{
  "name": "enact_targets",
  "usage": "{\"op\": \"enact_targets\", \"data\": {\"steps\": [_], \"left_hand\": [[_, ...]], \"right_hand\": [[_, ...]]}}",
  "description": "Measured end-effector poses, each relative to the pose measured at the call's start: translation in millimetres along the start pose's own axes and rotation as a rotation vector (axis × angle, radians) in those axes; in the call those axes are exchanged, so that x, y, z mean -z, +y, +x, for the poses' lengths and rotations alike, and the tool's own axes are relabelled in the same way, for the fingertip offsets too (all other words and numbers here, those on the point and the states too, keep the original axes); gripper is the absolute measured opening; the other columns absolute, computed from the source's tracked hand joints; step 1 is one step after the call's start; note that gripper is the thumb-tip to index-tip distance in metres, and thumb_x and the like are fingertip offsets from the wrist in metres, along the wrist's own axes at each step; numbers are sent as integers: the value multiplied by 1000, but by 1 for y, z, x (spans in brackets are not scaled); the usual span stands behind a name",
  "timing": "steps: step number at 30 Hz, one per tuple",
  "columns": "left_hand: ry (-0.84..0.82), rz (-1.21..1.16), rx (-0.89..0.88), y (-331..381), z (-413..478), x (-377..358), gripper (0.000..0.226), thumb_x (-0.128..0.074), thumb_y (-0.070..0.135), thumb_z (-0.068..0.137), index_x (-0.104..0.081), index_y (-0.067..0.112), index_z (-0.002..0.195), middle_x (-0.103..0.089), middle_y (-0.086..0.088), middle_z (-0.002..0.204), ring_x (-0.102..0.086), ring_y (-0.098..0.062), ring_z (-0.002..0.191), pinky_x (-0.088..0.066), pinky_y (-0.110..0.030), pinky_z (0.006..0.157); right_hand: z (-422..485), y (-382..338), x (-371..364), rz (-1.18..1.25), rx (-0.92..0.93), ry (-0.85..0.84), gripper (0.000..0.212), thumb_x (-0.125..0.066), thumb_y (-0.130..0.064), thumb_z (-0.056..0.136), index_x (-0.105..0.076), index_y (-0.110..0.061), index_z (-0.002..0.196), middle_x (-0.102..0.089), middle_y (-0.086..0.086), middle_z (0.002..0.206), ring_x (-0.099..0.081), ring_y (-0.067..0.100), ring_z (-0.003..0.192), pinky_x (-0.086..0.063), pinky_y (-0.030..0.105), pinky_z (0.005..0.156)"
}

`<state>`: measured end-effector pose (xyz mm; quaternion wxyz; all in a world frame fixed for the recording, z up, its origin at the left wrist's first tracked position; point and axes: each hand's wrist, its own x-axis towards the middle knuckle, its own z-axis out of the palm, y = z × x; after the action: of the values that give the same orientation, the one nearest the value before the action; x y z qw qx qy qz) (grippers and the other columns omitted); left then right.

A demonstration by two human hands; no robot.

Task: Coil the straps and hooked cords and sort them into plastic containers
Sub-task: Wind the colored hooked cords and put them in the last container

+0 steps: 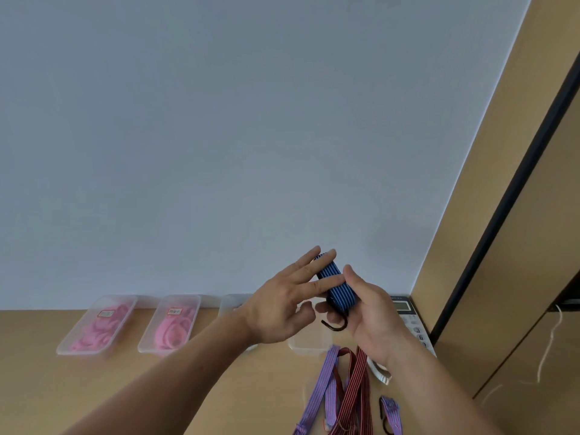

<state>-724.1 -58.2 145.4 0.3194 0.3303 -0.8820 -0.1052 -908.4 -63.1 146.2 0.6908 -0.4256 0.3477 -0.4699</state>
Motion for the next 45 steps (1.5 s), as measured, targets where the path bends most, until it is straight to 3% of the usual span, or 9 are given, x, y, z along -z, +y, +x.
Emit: {"op": "enact_targets", "data": {"steps": [4, 8, 14, 20, 23, 26, 31, 36, 45], "left_hand": [[-9, -423, 311, 10, 3, 2, 80, -37, 3, 79, -24, 25, 154, -24, 13, 161, -12, -2, 150, -16, -33, 123], [38, -591, 379, 10, 9, -4, 78, -36, 6, 82, -20, 27, 154, -36, 14, 156, -27, 1, 145, -22, -32, 122], [229, -596, 515, 11, 18, -29, 64, -58, 32, 98, -23, 40, 151, -37, 25, 152, -41, 1, 137, -45, -31, 108], [205, -728, 831, 16, 30, -49, 24, -55, 28, 100, -69, 16, 116, -77, -3, 99, -73, -18, 92, -58, -31, 73], [300, -806, 916, 11, 27, -56, 23, -52, 19, 102, -70, 9, 113, -76, -10, 97, -73, -23, 92, -57, -29, 71], [311, -966, 998, 1, 13, -64, 23, -50, 16, 103, -68, 7, 114, -75, -14, 104, -72, -30, 97, -57, -30, 71], [285, -1192, 1044, -26, -5, -76, 27, -51, 20, 102, -66, 4, 119, -73, -17, 112, -72, -30, 95, -55, -29, 67], [233, -1321, 1137, -67, -10, -88, 31, -53, 22, 101, -65, 0, 119, -72, -15, 105, -68, -22, 82, -52, -29, 66], [27, -939, 1217, -154, -3, -109, 27, -48, 19, 100, -68, 6, 113, -73, -11, 102, -62, -16, 69, -46, -26, 60]], "right_hand": [[-1, 1, 3, -6, 50, 3, 46, -57, -35, 89, -66, 2, 113, -70, 26, 105, -70, 33, 83, -53, 29, 59], [2, 8, 8, -62, 114, 22, 23, -57, -19, 95, -73, -5, 103, -70, 24, 97, -68, 37, 84, -56, 34, 66], [14, 7, 21, -577, 319, 169, 17, -58, -18, 97, -71, -28, 100, -74, 2, 83, -70, 21, 75, -58, 38, 67], [26, 12, 36, -1033, 439, 214, 4, -53, -28, 97, -58, -28, 98, -60, -9, 63, -57, 3, 61, -41, 15, 50], [31, 18, 42, -940, 352, 101, 18, -46, -27, 100, -59, -16, 100, -58, 2, 64, -51, 9, 57, -45, 31, 59], [40, 16, 51, -953, 260, 23, 26, -49, -27, 99, -64, -14, 117, -68, 19, 86, -61, 34, 73, -51, 49, 75], [61, 28, 54, -1009, 204, 44, 30, -71, -40, 84, -70, -35, 114, -74, -16, 78, -65, -2, 66, -57, 32, 76], [90, 56, 53, -912, 107, 171, 28, -78, -37, 78, -73, -32, 105, -70, -19, 64, -66, 1, 55, -52, 16, 58], [155, 111, 49, -934, -23, 425, 10, -74, -27, 77, -73, -36, 80, -69, -18, 61, -63, 3, 50, -58, 34, 55]]}}
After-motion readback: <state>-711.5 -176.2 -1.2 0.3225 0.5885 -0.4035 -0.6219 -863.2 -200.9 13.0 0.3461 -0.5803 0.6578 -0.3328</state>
